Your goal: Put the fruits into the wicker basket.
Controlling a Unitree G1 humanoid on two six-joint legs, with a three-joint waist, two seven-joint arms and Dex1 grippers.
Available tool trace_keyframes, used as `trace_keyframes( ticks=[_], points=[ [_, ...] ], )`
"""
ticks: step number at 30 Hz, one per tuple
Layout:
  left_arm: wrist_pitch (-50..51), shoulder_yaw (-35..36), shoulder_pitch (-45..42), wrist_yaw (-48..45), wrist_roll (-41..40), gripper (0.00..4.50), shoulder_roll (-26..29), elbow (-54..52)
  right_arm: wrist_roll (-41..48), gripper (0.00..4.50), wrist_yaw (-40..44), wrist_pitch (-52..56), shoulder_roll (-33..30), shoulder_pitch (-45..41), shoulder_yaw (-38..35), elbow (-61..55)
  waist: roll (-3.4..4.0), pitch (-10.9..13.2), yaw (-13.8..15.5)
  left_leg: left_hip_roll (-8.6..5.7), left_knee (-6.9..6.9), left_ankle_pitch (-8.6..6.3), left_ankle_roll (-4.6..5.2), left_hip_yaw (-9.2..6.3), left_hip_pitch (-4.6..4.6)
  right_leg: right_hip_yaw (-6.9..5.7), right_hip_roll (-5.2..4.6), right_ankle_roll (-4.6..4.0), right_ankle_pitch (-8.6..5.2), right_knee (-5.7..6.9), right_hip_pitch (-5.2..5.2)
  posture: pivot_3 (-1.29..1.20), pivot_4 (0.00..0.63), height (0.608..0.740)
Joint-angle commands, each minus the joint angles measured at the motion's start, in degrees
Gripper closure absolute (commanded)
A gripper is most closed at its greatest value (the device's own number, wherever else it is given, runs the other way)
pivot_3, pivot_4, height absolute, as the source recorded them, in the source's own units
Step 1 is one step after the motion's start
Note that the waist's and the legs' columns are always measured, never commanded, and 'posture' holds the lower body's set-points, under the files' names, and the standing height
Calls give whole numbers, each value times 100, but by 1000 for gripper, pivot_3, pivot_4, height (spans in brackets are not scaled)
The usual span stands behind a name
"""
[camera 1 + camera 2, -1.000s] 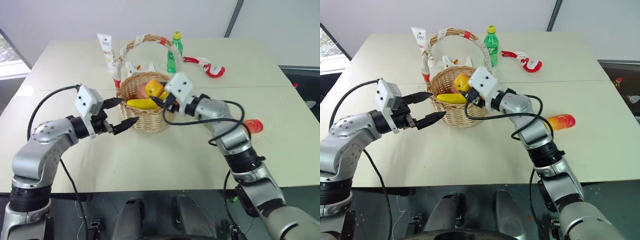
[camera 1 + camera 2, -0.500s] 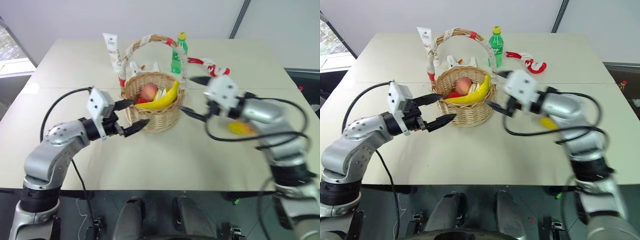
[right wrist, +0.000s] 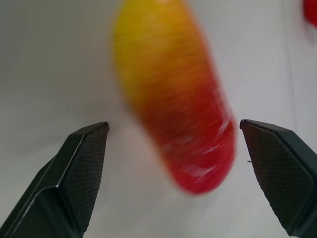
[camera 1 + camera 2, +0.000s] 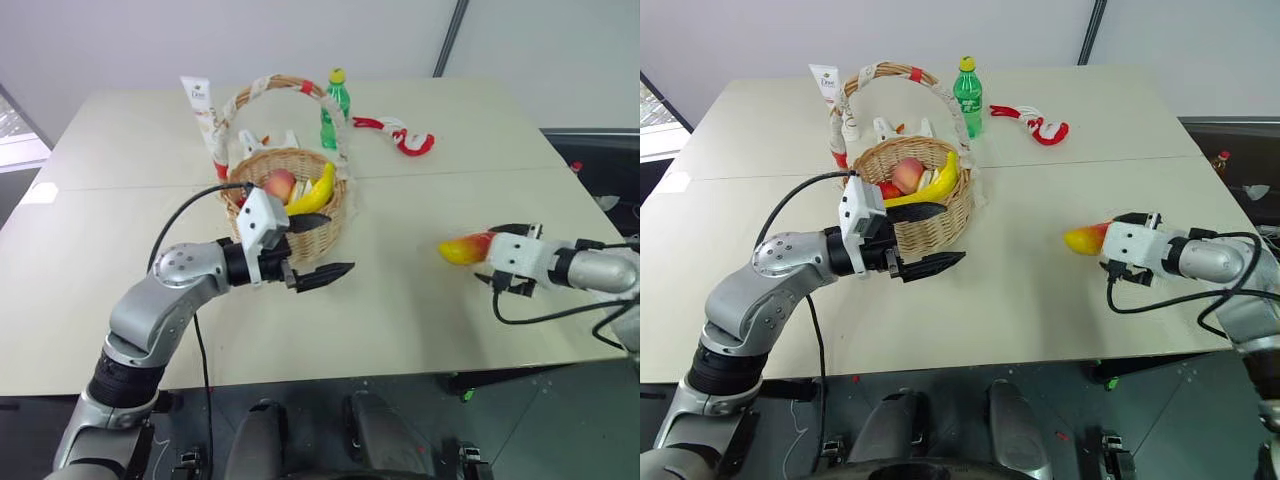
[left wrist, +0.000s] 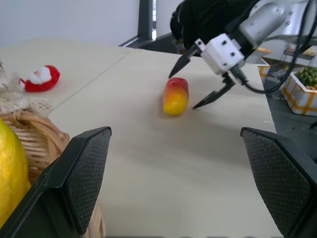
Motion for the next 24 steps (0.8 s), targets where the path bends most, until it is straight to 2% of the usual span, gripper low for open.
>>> trace_keyframes(
  ticks=[1, 2, 5, 7, 9, 10, 15, 18, 21, 24],
  points=[
    [-85, 85, 24, 73, 41, 0, 23, -168, -388, 80, -370, -548, 214, -445, 242, 681, 0, 0, -2, 0, 0, 0, 0, 0, 1, 0, 0, 0, 0, -1, 2, 0, 150, 740],
    [-74, 107, 57, 104, 42, 0, 34, -202, -454, 80, -392, -658, 260, -522, 311, 863, 0, 0, 4, 0, 1, 0, 0, 0, 2, 1, 0, 1, 0, -2, 4, 0, 150, 740],
    [-47, 145, 112, 156, 31, 0, 60, -265, -455, 946, -369, -841, 309, -600, 359, 1096, -2, -1, 9, -1, 2, 0, 0, 0, 8, 3, -3, 1, 1, -6, 17, 0, 150, 740],
    [-33, 181, 176, 185, 19, 0, 94, -307, -413, 2003, -400, -892, 352, -609, 314, 1107, -2, -1, 12, -1, 4, 0, 0, 0, 9, 3, -4, 1, 1, -6, 18, 0, 150, 740],
    [-33, 210, 230, 202, 12, 0, 131, -325, -407, 2865, -476, -953, 374, -620, 263, 1059, -2, -1, 14, -1, 5, 0, 0, -2, 9, 4, -4, 1, 1, -6, 19, 0, 150, 740],
    [-32, 232, 258, 207, 10, 0, 153, -327, -389, 3125, -510, -961, 381, -614, 225, 977, -2, -1, 8, -1, 5, 0, 0, -2, 9, 4, -4, 1, 1, -6, 19, 0, 150, 740],
    [-23, 662, 445, 284, -81, 0, 323, -235, -177, 3125, -494, -925, 347, -621, 7, 6, 5, 4, -2, 0, 2, -1, 1, -3, 9, 6, -2, 1, 1, -6, 16, 0, 150, 740],
    [27, 1164, 644, 262, -283, 0, 528, -216, 479, 3125, -87, -597, 504, -737, -57, -1026, 10, 6, -3, 5, 0, -2, 2, -12, 10, 14, 1, 1, 1, -3, 10, 0, 150, 740],
    [79, 1668, 877, 194, -485, 0, 781, -198, 1391, 3125, 380, 59, 915, -992, 140, -2146, 10, 7, -10, 10, 0, -2, 2, -20, 9, 13, 4, 1, 1, -4, 11, 0, 150, 740],
    [69, 1978, 1027, 179, -526, 0, 1000, -169, 1669, 3125, 433, 660, 1715, -1628, 665, -2719, 8, 7, 1, 35, 1, -3, 3, -25, 9, 10, 9, 1, 0, -5, 13, 0, 150, 740]
  ],
)
